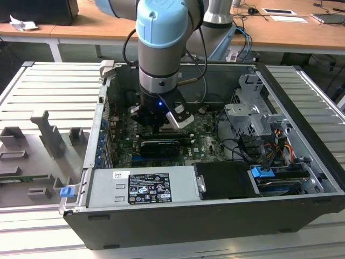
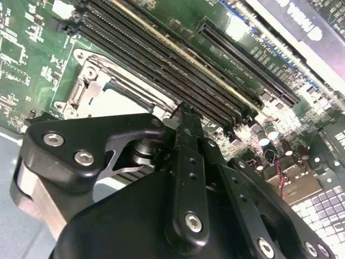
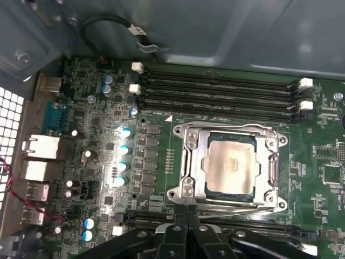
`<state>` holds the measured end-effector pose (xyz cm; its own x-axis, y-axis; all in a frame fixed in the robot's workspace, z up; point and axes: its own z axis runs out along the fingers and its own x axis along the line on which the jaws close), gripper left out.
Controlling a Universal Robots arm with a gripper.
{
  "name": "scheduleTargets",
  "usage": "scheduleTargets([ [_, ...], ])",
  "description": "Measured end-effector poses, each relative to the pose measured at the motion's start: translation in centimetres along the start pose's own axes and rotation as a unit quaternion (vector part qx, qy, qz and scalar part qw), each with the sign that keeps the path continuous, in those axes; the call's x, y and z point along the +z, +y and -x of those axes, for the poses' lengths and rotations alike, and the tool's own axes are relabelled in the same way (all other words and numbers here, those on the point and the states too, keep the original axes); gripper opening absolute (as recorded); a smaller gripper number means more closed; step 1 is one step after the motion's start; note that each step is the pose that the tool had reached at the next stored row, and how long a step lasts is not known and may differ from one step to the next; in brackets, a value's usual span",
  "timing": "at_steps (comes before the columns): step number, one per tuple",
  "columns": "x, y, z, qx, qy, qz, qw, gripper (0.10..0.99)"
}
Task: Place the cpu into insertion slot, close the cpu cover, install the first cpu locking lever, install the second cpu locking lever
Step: 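Install the second cpu locking lever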
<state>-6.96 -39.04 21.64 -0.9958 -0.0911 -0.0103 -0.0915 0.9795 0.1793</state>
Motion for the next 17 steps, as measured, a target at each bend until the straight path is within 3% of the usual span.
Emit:
scheduleTargets([
  [4,0.27,-0.30,-0.42,-0.001,-0.0012,0.0111,0.9999,0.106],
  [6,0.96,-0.46,-0.48,-0.002,-0.0013,0.0145,0.9999,0.106],
  [7,1.17,-0.52,-0.48,-0.003,-0.0016,0.0200,0.9998,0.106],
  [10,1.38,-0.57,-0.50,-0.004,-0.0022,0.0276,0.9996,0.106],
  [17,1.82,-0.64,-0.56,-0.006,-0.0031,0.0404,0.9992,0.106],
])
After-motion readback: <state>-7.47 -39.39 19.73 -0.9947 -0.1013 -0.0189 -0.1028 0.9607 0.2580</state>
